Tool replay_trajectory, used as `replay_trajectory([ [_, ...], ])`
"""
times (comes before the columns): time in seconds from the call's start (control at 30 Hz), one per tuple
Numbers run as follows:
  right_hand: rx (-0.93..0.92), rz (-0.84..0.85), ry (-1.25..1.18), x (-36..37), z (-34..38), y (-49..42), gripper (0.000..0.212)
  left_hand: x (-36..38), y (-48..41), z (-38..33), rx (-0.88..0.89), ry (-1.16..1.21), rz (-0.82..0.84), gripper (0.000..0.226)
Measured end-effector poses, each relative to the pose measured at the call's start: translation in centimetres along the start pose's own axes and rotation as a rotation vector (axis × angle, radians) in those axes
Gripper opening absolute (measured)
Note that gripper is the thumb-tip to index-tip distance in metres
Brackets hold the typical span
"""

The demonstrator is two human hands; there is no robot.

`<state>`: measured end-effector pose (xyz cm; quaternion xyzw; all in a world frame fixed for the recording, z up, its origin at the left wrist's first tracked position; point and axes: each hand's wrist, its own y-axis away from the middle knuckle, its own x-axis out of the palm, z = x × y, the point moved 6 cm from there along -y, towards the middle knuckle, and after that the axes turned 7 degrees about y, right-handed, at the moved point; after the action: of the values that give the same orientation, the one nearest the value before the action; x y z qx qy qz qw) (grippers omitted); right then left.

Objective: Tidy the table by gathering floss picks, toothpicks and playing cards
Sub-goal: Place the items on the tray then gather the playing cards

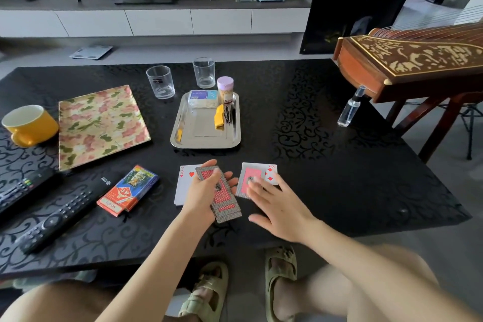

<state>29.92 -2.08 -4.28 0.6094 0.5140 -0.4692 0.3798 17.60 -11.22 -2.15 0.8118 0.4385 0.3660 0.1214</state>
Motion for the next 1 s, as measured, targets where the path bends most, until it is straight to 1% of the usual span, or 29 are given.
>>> replay_trajectory([
  [0.13,-0.147,-0.132,0.059,1.1,0.3,5.5,0.071,-0.1,0.0,0.1,-0.016,-0.043,-0.005,0.021],
  [0.2,-0.203,-0.227,0.055,1.4,0.2,7.8,0.057,0.0,0.2,0.4,-0.034,-0.071,0.003,0.022],
  [0.27,-0.18,-0.325,-0.057,1.0,-0.3,9.4,0.035,0.1,0.2,0.8,-0.052,-0.099,0.02,0.022],
  [0.3,-0.119,-0.389,-0.165,0.3,-0.8,9.8,0.028,0.2,0.3,0.9,-0.063,-0.113,0.029,0.023],
  [0.33,-0.026,-0.462,-0.305,-1.0,-1.5,9.9,0.026,0.3,0.5,1.1,-0.079,-0.124,0.032,0.024],
  [0.4,0.256,-0.648,-0.591,-4.1,-3.5,9.6,0.027,0.6,0.8,1.6,-0.14,-0.159,0.021,0.031],
  [0.43,0.388,-0.74,-0.688,-5.4,-4.4,9.2,0.028,0.6,0.9,2.1,-0.18,-0.173,0.02,0.037],
  [0.47,0.466,-0.817,-0.742,-6.7,-4.8,8.6,0.03,1.0,1.3,2.6,-0.224,-0.168,0.031,0.043],
  [0.5,0.48,-0.871,-0.752,-7.8,-4.5,7.8,0.03,1.3,1.5,3.0,-0.27,-0.147,0.052,0.051],
  [0.53,0.426,-0.89,-0.747,-8.7,-3.7,6.8,0.03,1.8,1.9,3.4,-0.315,-0.1,0.089,0.059],
  [0.6,0.193,-0.797,-0.672,-8.9,-0.9,4.5,0.027,2.7,2.4,3.7,-0.377,-0.034,0.162,0.074],
  [0.63,0.065,-0.708,-0.61,-8.2,0.6,3.7,0.027,2.8,2.4,3.7,-0.393,-0.054,0.171,0.076],
  [0.67,-0.013,-0.604,-0.58,-7.3,1.7,3.0,0.027,2.7,2.6,3.5,-0.397,-0.069,0.165,0.072],
  [0.7,-0.03,-0.504,-0.616,-6.6,2.0,2.6,0.028,2.4,2.5,3.3,-0.371,-0.082,0.152,0.061],
  [0.73,0.021,-0.424,-0.734,-6.4,1.6,2.2,0.03,2.1,2.5,2.9,-0.331,-0.073,0.14,0.043],
  [0.77,0.121,-0.402,-0.869,-6.3,0.5,1.7,0.033,1.5,2.1,2.5,-0.283,-0.038,0.113,0.03],
  [0.8,0.241,-0.404,-0.932,-6.0,-0.8,1.2,0.035,0.9,1.8,2.2,-0.248,0.008,0.078,0.031],
  [0.83,0.345,-0.353,-0.873,-5.4,-2.0,0.6,0.038,0.2,1.5,2.0,-0.226,0.054,0.04,0.034],
  [0.87,0.384,-0.233,-0.698,-4.3,-2.9,-0.1,0.045,-0.1,1.3,1.6,-0.21,0.078,0.023,0.034],
  [0.93,0.297,0.073,-0.349,-1.5,-2.7,-0.7,0.065,-0.5,1.4,1.0,-0.192,0.073,-0.01,0.03],
  [0.97,0.235,0.149,-0.258,-0.7,-2.1,-0.4,0.074,-0.7,1.4,0.7,-0.191,0.068,-0.016,0.026],
  [1.0,0.181,0.155,-0.217,-0.2,-1.4,0.3,0.081,-0.8,1.5,0.5,-0.204,0.07,-0.021,0.021],
])
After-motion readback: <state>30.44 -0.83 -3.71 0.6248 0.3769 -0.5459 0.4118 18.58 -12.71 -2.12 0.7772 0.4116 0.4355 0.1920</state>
